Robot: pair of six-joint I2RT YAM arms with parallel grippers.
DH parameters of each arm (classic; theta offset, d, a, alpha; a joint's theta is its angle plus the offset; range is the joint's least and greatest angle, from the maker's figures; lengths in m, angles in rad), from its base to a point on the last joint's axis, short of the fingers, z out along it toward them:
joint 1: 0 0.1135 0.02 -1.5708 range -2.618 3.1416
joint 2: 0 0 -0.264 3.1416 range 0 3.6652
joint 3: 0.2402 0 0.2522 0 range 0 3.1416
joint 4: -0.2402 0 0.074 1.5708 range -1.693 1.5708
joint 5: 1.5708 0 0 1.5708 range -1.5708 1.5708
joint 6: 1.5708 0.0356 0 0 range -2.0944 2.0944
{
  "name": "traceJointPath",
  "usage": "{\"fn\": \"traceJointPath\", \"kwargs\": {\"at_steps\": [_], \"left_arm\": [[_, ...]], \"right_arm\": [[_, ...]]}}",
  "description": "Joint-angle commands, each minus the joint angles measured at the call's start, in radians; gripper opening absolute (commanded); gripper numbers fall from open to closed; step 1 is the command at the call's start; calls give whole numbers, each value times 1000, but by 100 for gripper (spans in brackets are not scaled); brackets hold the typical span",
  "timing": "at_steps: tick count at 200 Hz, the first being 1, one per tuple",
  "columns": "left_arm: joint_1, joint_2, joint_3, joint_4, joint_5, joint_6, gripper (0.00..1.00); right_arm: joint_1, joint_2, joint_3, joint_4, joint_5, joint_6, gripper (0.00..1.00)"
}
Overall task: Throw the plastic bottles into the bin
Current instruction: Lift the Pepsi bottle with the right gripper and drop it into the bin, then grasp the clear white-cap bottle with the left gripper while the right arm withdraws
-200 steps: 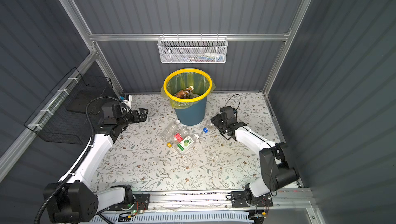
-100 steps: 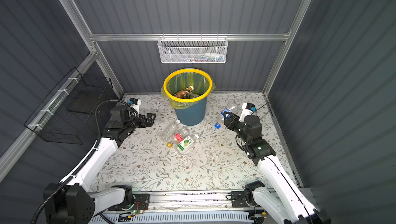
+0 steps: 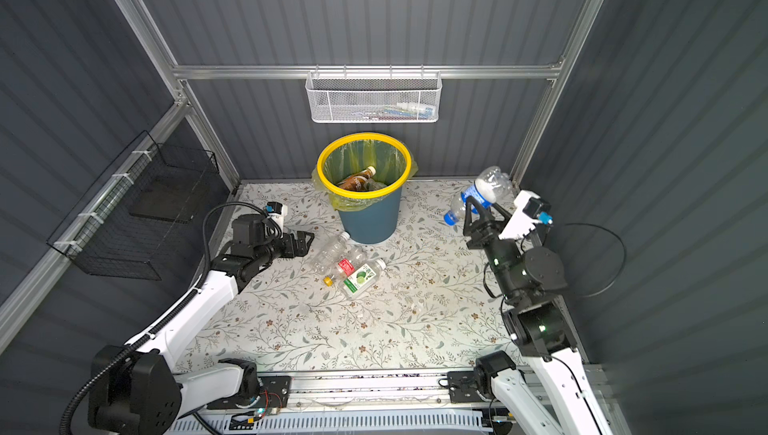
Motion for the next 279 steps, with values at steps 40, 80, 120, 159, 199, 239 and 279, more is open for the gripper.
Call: {"fn": "traceJointPath", "kwargs": {"at_steps": [40, 80, 120, 159, 199, 239, 279], "left_arm": [[-94, 99, -57, 102, -77, -34, 99], [-97, 169, -17, 88, -62, -3, 99], [-101, 240, 6, 94, -41, 12, 98], [-129, 312, 35, 81, -45, 40, 97], [-133, 395, 76, 74, -41, 62, 94], [-135, 472, 118, 63, -35, 71, 87], [-141, 525, 154, 42, -52, 69, 76]], "right_arm": [[87, 857, 875, -362, -291, 73, 62], [84, 933, 914, -490, -377, 54, 85], [-4, 750, 668, -384, -325, 93, 90], [-101, 599, 428, -337, -310, 131, 91], [-189, 474, 222, -333, -304, 152, 91], [-258, 379, 26, -258, -342, 212, 89], [-276, 343, -46, -235, -351, 230, 88]]}}
